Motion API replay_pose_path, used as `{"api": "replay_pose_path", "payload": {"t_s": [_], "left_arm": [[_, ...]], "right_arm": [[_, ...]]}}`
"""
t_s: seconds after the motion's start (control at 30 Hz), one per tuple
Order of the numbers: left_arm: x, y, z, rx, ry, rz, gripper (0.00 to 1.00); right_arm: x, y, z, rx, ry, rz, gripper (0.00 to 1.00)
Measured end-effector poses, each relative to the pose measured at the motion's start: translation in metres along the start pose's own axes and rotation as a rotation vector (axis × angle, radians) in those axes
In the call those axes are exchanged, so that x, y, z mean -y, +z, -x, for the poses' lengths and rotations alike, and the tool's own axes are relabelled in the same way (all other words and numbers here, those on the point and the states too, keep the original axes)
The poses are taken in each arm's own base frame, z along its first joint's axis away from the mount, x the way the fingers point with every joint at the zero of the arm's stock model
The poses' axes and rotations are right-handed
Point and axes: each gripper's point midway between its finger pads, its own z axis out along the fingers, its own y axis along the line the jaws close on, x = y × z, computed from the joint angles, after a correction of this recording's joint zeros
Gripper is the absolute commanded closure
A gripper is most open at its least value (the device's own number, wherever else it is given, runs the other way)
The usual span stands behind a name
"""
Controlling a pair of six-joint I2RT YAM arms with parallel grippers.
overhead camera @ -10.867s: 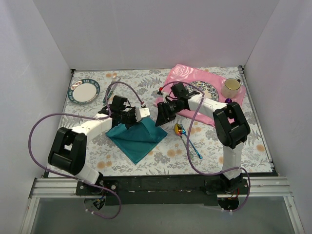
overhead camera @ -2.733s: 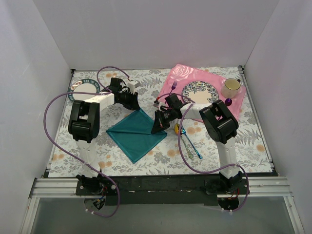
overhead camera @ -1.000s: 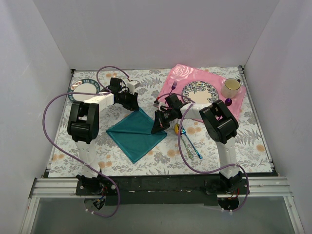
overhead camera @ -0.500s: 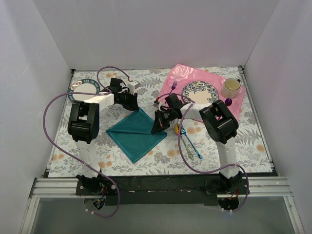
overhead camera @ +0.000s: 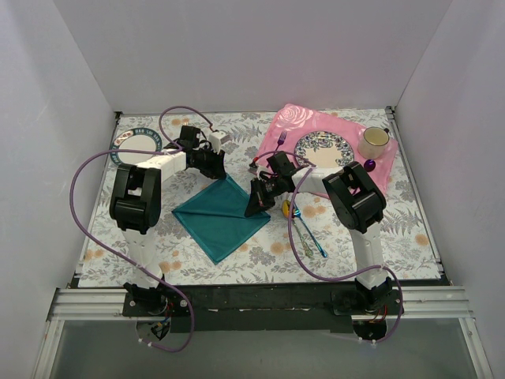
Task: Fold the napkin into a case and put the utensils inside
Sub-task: Fold the square-folded napkin at the center of the board.
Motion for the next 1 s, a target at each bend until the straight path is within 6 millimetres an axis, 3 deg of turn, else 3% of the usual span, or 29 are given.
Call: {"api": "replay_pose_path", "payload": {"t_s": [0.1,0.47,0.77,0.93,1.0], "left_arm": [[0.0016,-0.0022,0.0018,0.006,0.019,0.003,0.77],[0.0047,-0.0061,0.0005,0.001,0.069,0.003,0.76],[0.0019,-0.0063,-0.0018,-0.01,0.096,0.015,0.56],[0.0001,-0.0075,0.0013,-0.032,0.174,0.02,0.61],[-0.0011,-0.0075,0.0073,-0.037,0.215,0.015,0.69]], "right_arm": [[0.0,0.0,-0.0001,0.0,0.0,0.0,0.95],[-0.0001,0.0,0.0,0.0,0.0,0.0,0.95],[0.0001,0.0001,-0.0001,0.0,0.0,0.0,0.95],[0.0001,0.0001,-0.0001,0.0,0.0,0.0,0.95],[0.0001,0.0001,-0.0001,0.0,0.0,0.0,0.95]]}}
